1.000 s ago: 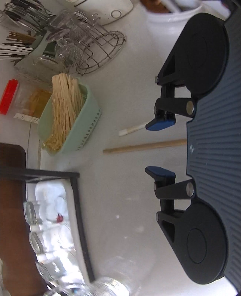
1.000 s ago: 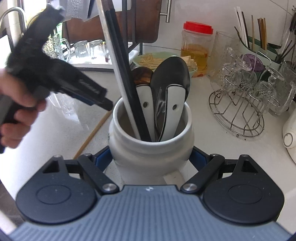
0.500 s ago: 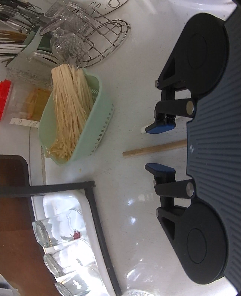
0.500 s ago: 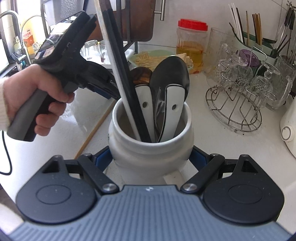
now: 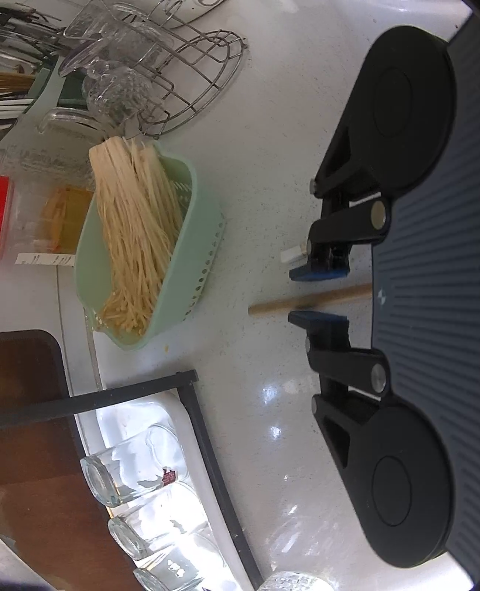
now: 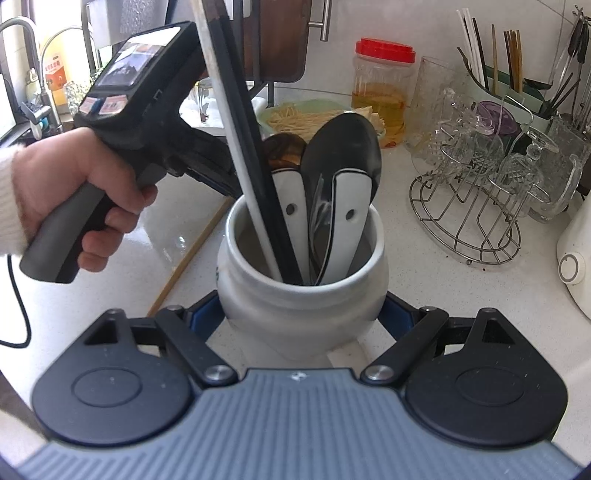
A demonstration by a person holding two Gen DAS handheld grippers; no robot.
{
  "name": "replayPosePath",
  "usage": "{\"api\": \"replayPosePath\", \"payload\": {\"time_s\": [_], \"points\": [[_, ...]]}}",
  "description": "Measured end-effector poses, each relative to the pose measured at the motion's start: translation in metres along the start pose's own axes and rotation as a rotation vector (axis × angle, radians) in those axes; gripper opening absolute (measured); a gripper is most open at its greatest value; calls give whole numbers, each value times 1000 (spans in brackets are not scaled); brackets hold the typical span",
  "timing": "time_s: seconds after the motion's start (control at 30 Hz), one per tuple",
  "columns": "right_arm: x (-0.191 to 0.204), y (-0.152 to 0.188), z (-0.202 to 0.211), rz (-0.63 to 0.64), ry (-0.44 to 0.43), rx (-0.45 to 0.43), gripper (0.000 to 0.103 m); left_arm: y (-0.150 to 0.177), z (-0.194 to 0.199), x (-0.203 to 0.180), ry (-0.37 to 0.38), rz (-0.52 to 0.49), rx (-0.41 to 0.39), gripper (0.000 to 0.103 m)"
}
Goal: Organize utensils
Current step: 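Lower the left tool onto the wooden chopstick and close on it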
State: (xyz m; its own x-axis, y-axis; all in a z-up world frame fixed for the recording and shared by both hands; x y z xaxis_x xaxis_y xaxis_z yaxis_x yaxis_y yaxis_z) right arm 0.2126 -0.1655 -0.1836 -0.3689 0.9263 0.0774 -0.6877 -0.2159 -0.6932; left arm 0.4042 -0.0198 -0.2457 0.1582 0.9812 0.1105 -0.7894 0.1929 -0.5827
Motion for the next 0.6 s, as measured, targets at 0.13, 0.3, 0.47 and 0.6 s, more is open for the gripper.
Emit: {"api": "replayPosePath", "payload": {"time_s": [0.13, 0.3, 0.47, 0.6], "points": [[0, -1, 0, 3, -4, 3, 91, 2, 1, 3, 3, 16, 11, 7], [-3, -4, -1, 1, -18, 29, 90, 11, 16, 7, 11, 59, 38, 7], [-6, -6, -1, 6, -49, 38, 92, 16, 47, 15, 0, 125, 20, 7], [-5, -5, -2, 25, -57, 46, 94, 20, 76, 20, -7, 181, -3, 7]]}}
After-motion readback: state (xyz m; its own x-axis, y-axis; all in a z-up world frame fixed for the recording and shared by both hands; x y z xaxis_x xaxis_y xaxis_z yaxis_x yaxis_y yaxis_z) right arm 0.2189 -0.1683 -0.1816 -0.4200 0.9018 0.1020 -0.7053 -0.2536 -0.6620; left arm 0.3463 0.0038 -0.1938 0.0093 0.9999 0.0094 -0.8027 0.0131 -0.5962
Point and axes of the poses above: each gripper's, at about its wrist camera, not at the fingertips, and z roughly against the way its jaws point, x to its left, y to its underside, the point moved 2 cm from there along -z, roughly the way its jaws point, and after that the axes turned 7 degrees about -y, right-handed, at the moved point
